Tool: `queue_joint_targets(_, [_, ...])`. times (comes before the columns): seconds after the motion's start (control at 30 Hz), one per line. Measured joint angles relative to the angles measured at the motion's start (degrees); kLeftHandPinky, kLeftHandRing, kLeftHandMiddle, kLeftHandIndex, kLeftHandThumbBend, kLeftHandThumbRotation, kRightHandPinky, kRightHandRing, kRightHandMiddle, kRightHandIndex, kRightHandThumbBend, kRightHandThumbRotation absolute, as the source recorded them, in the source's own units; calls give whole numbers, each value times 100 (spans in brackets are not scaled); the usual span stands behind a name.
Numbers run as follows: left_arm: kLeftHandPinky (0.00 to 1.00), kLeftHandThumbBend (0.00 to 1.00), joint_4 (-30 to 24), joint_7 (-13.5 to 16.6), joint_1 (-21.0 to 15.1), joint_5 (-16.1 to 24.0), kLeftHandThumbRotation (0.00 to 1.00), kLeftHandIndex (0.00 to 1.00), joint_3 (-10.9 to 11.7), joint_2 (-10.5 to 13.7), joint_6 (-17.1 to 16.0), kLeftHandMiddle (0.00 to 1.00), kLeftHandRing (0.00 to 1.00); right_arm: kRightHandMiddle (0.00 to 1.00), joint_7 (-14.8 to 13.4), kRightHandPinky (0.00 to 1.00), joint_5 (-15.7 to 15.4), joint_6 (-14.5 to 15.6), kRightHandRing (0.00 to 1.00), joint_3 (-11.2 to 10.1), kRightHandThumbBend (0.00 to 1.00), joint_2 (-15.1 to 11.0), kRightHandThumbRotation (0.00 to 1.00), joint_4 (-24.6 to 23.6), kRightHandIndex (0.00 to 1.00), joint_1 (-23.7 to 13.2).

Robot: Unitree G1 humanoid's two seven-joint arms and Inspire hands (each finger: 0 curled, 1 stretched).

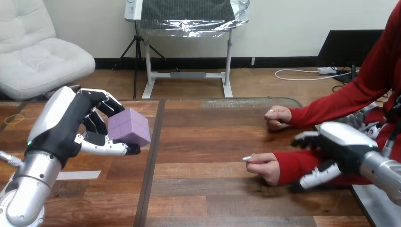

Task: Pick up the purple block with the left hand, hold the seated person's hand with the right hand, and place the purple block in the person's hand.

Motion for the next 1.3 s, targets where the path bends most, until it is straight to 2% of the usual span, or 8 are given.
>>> queue_joint_targets(0.23, [28,83,0,0,1,-1,0,41,62,0,0,38,33,86,222,80,-3,198,85,127,100,1,46,101,86,-34])
queue_joint_targets(0.57, [30,83,-2,-1,1,-2,0,41,161,0,3,38,34,87,231,77,-30,418,87,280,100,13,46,195,87,-164])
queue_joint_targets(1.0, [29,83,-2,-5,4,-28,0,41,217,0,3,39,34,84,53,72,-56,664,82,396,100,69,30,209,84,-216])
queue_joint_targets(1.3, [31,83,-2,-7,8,-83,0,41,218,0,-46,39,35,80,-20,69,-74,729,78,481,100,102,25,215,81,-347])
